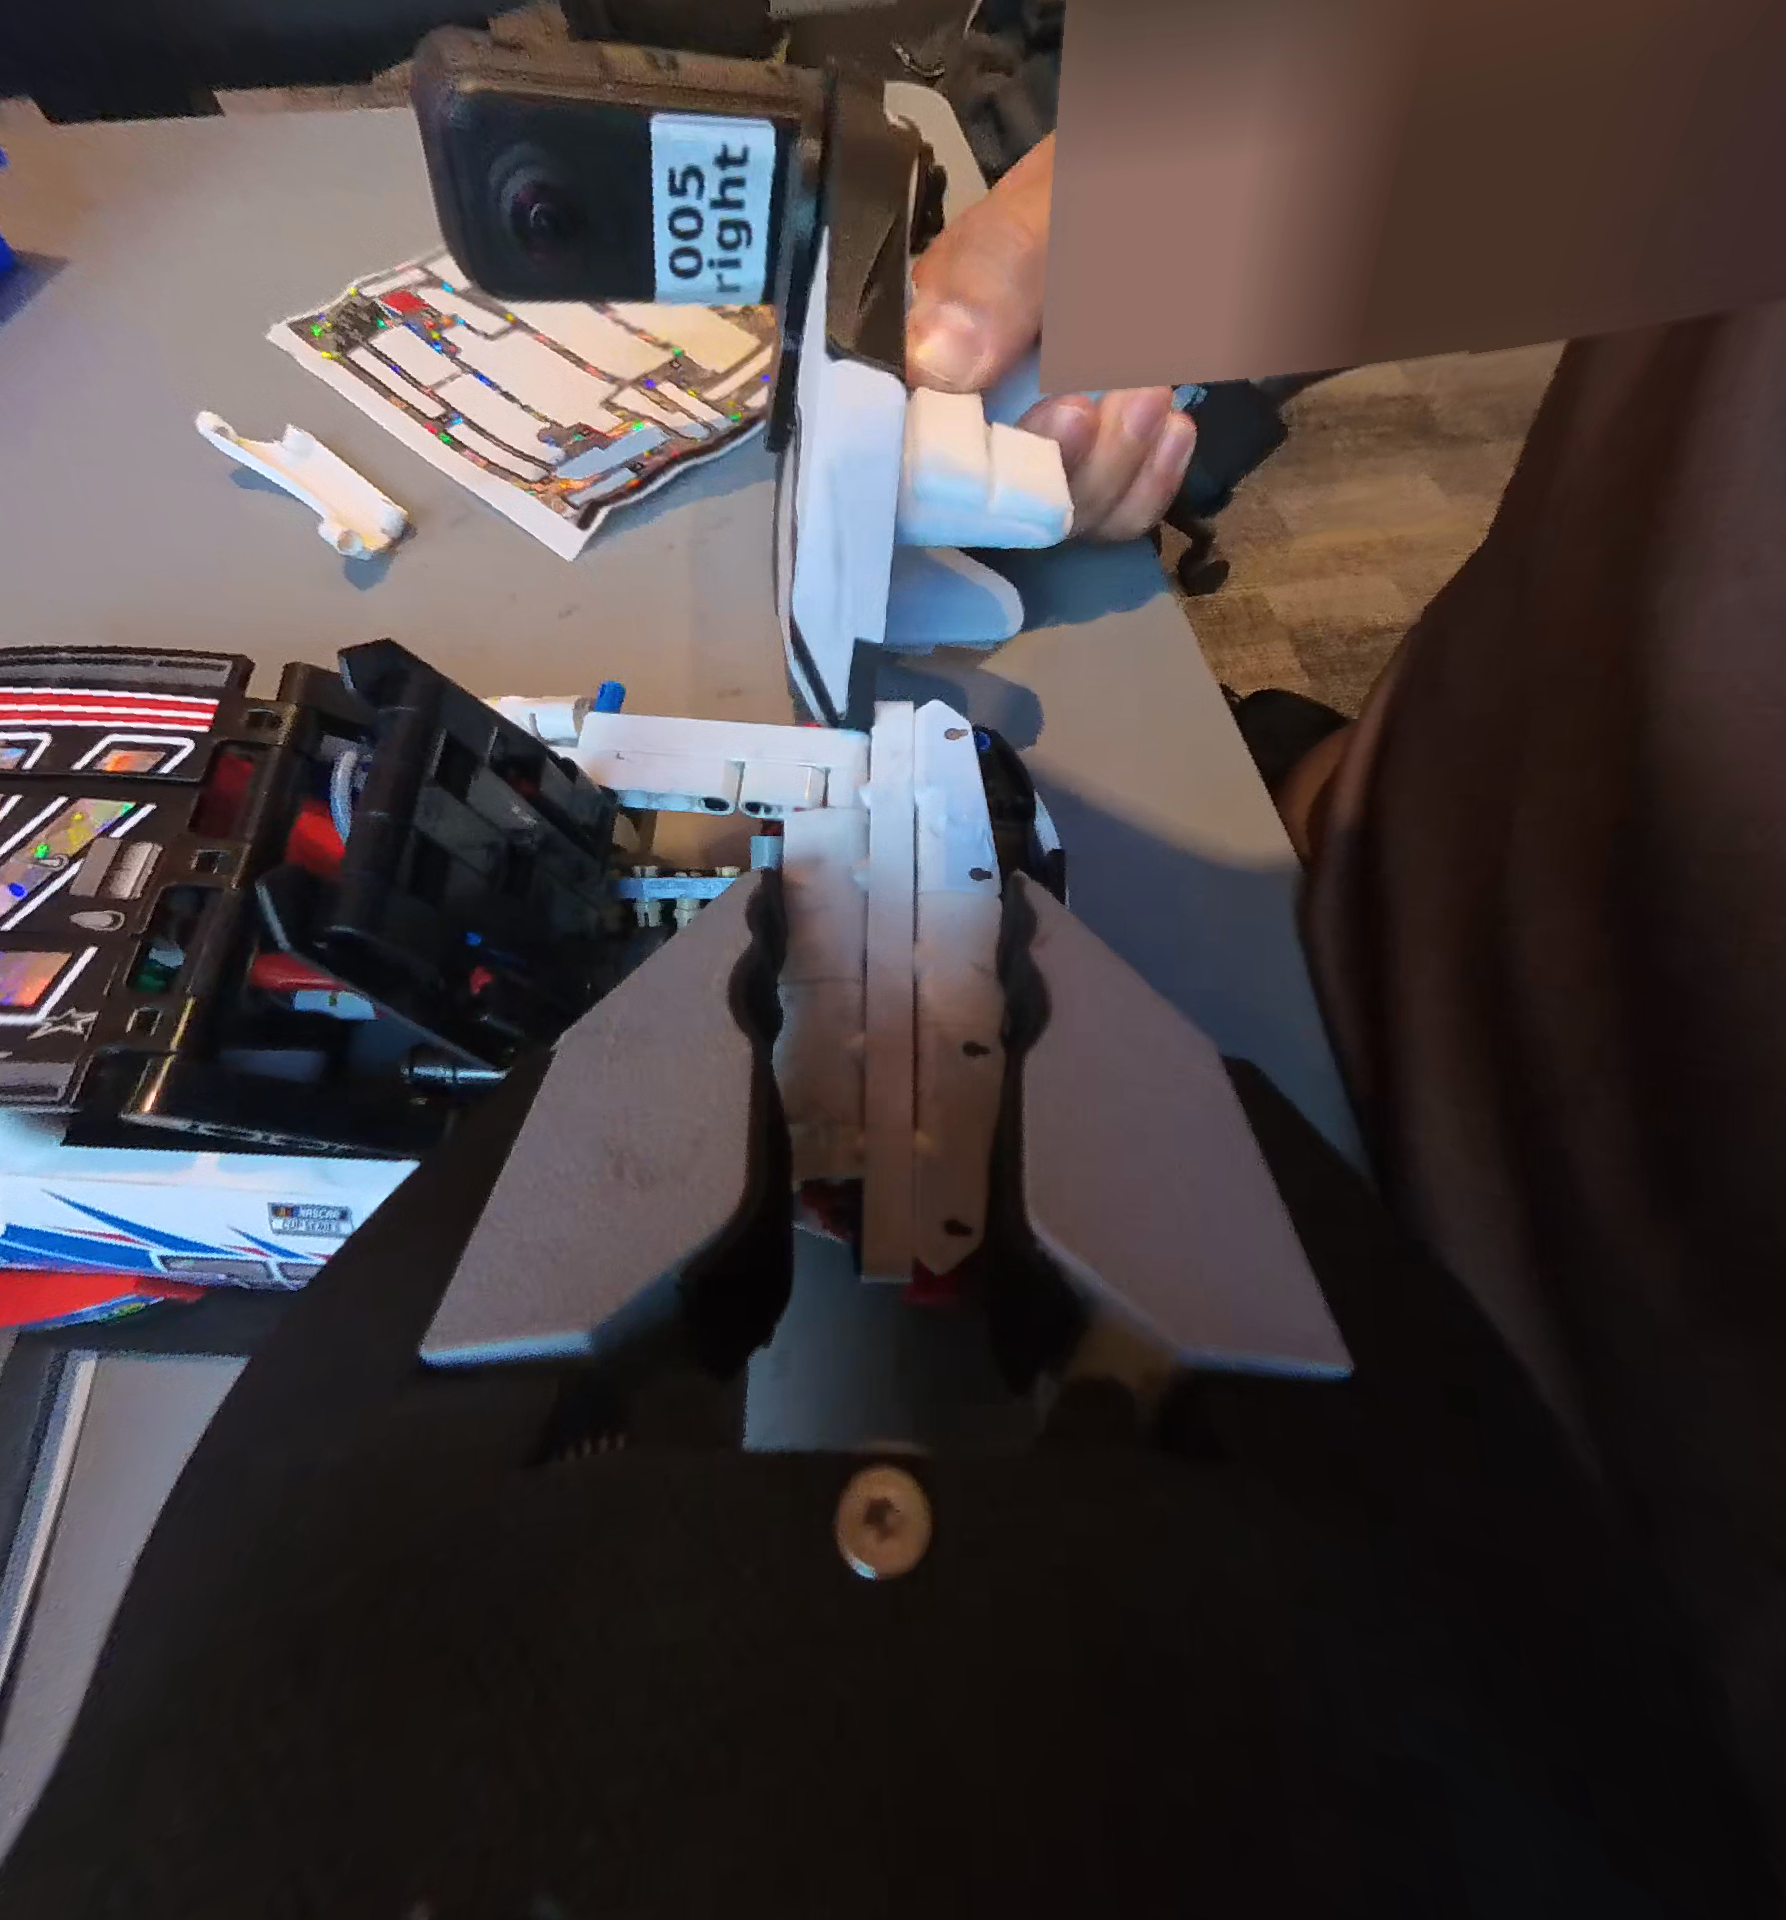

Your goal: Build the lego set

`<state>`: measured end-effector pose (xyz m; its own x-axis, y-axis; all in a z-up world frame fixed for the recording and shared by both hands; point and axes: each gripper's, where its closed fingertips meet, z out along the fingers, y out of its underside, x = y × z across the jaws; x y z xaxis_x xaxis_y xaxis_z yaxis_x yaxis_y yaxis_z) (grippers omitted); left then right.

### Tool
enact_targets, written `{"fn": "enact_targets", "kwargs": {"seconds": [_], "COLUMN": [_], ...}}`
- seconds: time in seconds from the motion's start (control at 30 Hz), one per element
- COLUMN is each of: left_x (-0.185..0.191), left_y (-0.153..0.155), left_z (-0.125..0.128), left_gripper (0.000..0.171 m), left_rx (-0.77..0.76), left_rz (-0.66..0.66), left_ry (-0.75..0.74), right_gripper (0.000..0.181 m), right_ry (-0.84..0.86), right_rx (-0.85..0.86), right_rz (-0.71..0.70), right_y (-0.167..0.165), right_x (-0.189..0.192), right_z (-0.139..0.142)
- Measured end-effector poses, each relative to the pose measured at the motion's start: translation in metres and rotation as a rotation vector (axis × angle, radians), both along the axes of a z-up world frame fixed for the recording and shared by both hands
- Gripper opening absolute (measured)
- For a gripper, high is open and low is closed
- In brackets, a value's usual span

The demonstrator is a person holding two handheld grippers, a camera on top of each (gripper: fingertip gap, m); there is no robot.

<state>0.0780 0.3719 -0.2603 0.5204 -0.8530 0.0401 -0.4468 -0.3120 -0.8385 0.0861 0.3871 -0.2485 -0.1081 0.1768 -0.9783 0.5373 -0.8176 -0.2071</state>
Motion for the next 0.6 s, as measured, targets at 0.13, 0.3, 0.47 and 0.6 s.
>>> {"fn": "enact_targets", "kwargs": {"seconds": [0.13, 0.3, 0.47, 0.6], "left_x": [-0.001, -0.002, -0.002, -0.002], "left_y": [0.003, 0.004, 0.004, 0.005], "left_z": [0.000, 0.000, 0.000, 0.001], "left_gripper": [0.039, 0.040, 0.040, 0.042], "left_rx": [0.008, 0.012, -0.022, -0.001], "left_rz": [0.003, -0.022, -0.105, -0.107], "left_ry": [0.006, 0.026, 0.095, 0.115], "right_gripper": [0.004, 0.004, 0.005, 0.039], "right_ry": [-0.015, -0.010, -0.025, -0.070], "right_rx": [0.068, 0.016, 0.180, 0.265], "right_rz": [0.012, 0.017, 0.068, 0.077], "right_y": [0.004, 0.004, 0.005, 0.015], "right_x": [-0.001, -0.001, 0.000, 0.002], "right_z": [0.000, -0.002, -0.004, -0.008]}}
